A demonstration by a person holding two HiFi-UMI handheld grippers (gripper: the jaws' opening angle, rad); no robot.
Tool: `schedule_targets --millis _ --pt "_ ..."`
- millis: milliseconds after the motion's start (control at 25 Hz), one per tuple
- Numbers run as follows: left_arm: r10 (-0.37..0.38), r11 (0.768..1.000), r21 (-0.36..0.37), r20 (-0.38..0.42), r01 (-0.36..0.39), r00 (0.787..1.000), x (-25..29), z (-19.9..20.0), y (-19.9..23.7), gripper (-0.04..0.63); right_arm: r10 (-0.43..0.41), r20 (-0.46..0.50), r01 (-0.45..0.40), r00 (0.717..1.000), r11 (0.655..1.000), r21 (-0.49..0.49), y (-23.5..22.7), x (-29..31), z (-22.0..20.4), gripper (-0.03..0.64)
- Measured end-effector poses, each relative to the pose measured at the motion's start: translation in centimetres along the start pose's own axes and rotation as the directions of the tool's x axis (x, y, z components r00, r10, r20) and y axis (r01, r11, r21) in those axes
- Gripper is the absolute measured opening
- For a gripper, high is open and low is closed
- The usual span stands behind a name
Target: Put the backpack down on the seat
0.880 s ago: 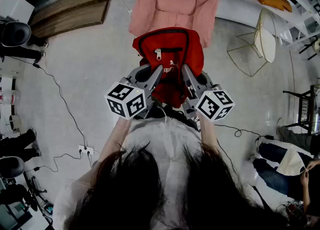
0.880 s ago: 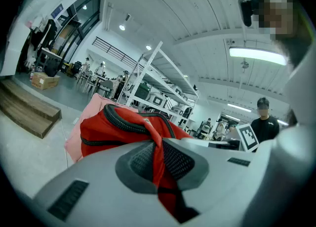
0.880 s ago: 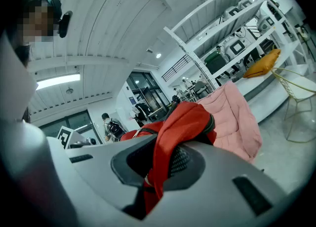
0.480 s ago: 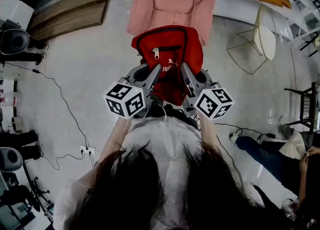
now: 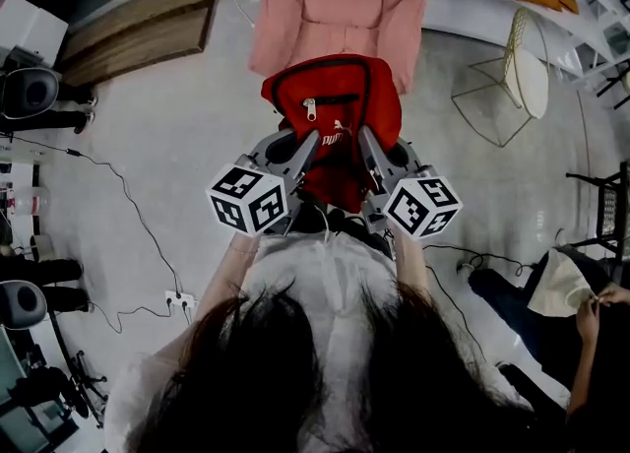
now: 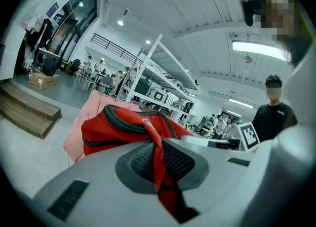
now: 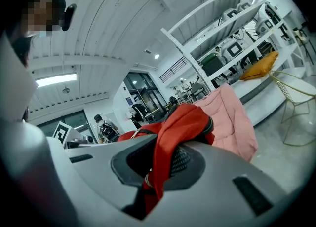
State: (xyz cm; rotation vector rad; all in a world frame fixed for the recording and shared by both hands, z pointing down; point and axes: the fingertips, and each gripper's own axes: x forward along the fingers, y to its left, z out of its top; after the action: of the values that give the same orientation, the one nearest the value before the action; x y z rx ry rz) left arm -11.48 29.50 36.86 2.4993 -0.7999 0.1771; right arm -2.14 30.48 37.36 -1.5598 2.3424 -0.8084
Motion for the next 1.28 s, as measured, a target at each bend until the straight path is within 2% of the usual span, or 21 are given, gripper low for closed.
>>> schedule_targets --millis 240,600,800,1040,1280 --pt "-0.010 1.000 -0.023 -0.031 0.009 0.999 5.3 1.2 1.6 0.041 -0.022 -0.023 0.022 0.999 1.000 0.004 -4.4 2.7 2.1 0.044" --pt "-0.049 0.999 -0.026 -0.123 0.046 0.991 12.2 3.7 7.2 0.040 -0.091 -0.069 0.094 0.993 0.995 0.030 -10.0 9.9 4.2 0.044" --pt "-0.087 0.996 -0.044 -0.138 0.082 0.987 15.0 6.9 11.7 0.040 -0.124 -0.071 0.127 0.990 0.991 0.035 -11.4 15.6 6.2 0.044" --pt "-0.115 0.993 -0.029 -0.155 0.112 0.981 18.1 9.1 15.5 0.040 -0.148 -0.062 0.151 0.987 0.987 0.047 -13.7 20.4 7.5 0.044" --pt "-0.111 0.994 -0.018 -0.172 0.110 0.979 19.7 10.9 19.1 0.040 -0.154 -0.071 0.158 0.986 0.985 0.063 -14.9 24.8 8.0 0.044"
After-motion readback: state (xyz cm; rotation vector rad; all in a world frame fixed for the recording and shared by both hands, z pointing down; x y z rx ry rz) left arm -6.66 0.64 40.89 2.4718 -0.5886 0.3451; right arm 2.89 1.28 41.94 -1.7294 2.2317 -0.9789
